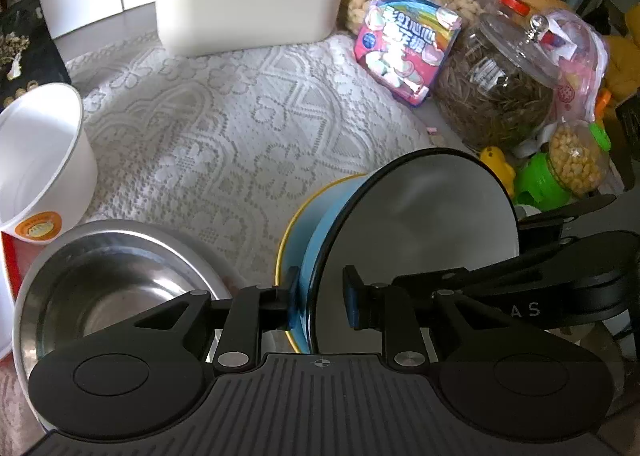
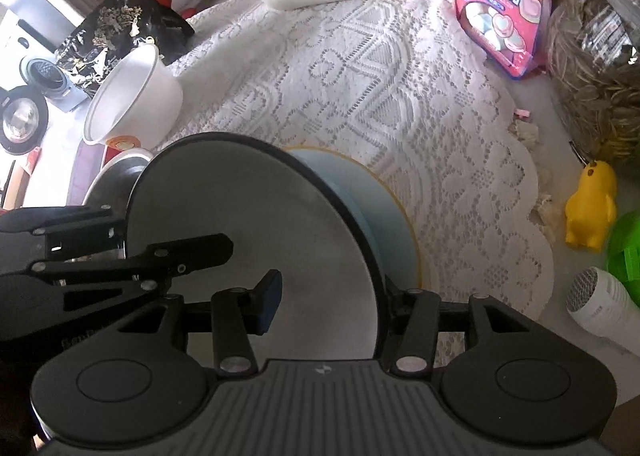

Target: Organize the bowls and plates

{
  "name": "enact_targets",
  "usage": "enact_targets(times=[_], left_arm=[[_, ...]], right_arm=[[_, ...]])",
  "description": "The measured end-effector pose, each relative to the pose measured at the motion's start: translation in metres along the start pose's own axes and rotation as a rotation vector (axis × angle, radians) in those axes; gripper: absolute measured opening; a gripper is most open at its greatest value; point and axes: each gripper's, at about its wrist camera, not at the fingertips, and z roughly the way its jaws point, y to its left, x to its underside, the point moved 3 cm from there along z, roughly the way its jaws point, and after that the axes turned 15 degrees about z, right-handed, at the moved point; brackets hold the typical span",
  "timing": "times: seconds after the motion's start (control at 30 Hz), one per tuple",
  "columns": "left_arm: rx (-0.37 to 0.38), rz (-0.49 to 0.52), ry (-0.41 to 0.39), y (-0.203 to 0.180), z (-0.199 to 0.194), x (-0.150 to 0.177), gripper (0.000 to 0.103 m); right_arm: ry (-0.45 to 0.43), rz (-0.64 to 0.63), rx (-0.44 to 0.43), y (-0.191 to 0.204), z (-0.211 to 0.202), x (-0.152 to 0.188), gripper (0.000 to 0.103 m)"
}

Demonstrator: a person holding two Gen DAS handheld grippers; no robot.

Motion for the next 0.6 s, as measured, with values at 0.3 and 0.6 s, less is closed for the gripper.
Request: enact_targets(times=[0.3, 0.6], left_arm=[[0.012, -0.018, -0.034, 0.006, -0.009, 0.003, 0.024], [0.051, -0.037, -0.108, 0.018, -0.030, 0.007, 0.021]], right_arm=[[-0.019, 0.011, 0.008, -0.001, -0.005, -0.007, 0.051], [-0.188, -0.096, 0.145, 0.016, -0.034, -0.009, 0.049]])
